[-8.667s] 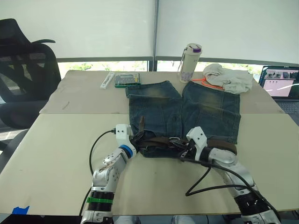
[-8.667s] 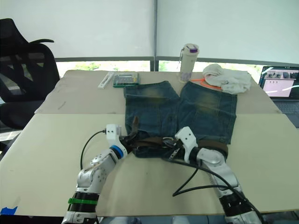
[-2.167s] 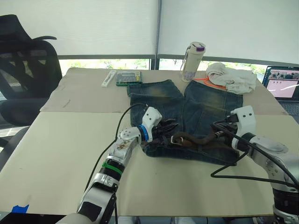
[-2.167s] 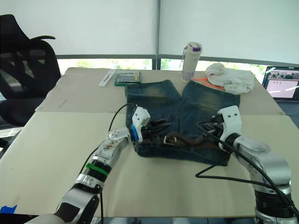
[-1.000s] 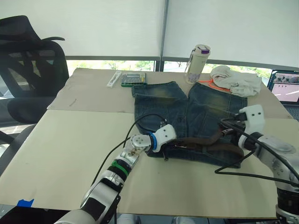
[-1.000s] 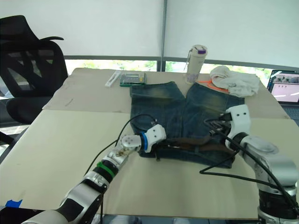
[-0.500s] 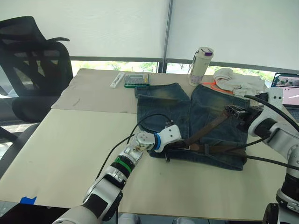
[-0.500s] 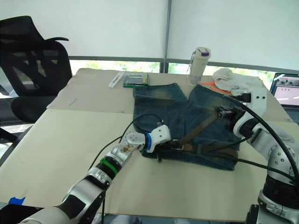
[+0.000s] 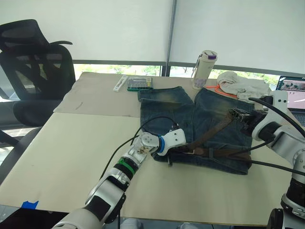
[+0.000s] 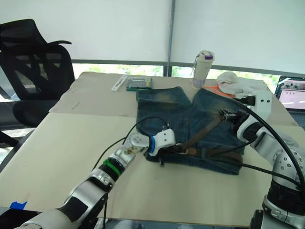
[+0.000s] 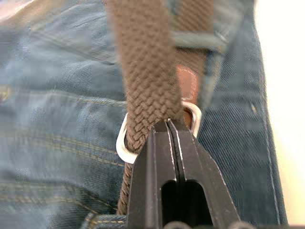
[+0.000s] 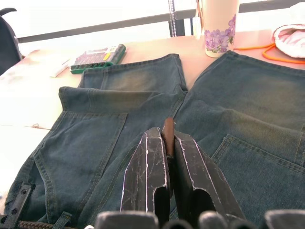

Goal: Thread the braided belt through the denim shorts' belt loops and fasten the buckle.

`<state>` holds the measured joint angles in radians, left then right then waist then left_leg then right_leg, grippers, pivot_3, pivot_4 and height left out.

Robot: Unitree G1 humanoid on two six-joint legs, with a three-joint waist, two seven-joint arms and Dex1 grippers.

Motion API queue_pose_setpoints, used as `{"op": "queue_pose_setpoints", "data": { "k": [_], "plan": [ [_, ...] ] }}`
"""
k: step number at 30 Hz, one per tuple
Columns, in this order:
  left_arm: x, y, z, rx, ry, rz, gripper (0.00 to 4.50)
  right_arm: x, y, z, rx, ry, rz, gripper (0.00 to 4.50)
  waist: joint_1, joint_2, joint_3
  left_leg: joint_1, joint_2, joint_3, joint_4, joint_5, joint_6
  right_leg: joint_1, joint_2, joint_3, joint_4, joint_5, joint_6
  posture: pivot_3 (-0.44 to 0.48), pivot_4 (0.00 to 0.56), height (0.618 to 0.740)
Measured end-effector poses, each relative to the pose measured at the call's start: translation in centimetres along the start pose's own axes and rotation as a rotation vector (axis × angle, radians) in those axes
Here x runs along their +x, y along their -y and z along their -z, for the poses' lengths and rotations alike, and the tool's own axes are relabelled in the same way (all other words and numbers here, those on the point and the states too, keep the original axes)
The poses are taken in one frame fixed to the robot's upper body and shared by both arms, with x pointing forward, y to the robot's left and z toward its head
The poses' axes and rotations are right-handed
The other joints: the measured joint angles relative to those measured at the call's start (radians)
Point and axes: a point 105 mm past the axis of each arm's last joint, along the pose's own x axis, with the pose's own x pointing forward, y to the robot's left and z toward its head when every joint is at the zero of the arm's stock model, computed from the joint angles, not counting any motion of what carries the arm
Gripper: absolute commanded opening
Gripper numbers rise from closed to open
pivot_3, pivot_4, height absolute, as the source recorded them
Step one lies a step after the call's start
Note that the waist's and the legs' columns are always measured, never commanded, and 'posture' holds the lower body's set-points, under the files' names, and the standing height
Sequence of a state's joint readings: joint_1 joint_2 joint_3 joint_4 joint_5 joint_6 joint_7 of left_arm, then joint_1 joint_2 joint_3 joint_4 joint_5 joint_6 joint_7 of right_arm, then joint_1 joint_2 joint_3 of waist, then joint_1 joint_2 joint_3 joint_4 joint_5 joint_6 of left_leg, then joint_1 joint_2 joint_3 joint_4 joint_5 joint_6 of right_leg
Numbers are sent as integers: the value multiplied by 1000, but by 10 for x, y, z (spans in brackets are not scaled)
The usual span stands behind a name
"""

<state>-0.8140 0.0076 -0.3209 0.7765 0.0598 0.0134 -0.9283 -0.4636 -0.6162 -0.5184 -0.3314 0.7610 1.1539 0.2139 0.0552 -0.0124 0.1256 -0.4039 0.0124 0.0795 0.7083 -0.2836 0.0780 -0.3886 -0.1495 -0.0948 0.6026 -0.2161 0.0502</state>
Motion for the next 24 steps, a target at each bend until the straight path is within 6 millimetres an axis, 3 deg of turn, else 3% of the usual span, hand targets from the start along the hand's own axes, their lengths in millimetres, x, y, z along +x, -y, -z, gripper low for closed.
{"op": "queue_pose_setpoints", "data": {
  "k": [1,9,16,24],
  "plan": [
    [-2,0,2,-96,53,-14,23,0,0,0,-2,2,-1,0,-4,0,0,-2,0,0,2,0,1,-1,0,0,1,0,0,0,150,737],
    [-32,-17,-6,-343,271,-66,23,1,-3,1,-4,-4,-11,0,-32,3,1,-10,0,3,2,2,-2,-15,1,3,8,0,0,0,150,737],
    [-69,-45,-9,-368,314,-218,23,2,-5,3,-2,-8,-14,0,-41,4,3,-12,0,3,1,2,-4,-15,2,3,9,0,0,0,150,737],
    [-79,-49,-23,-308,339,-268,23,7,-12,8,17,-11,-35,0,-43,4,3,-12,0,4,1,6,-10,-15,2,3,9,0,0,0,150,737]
  ]
}}
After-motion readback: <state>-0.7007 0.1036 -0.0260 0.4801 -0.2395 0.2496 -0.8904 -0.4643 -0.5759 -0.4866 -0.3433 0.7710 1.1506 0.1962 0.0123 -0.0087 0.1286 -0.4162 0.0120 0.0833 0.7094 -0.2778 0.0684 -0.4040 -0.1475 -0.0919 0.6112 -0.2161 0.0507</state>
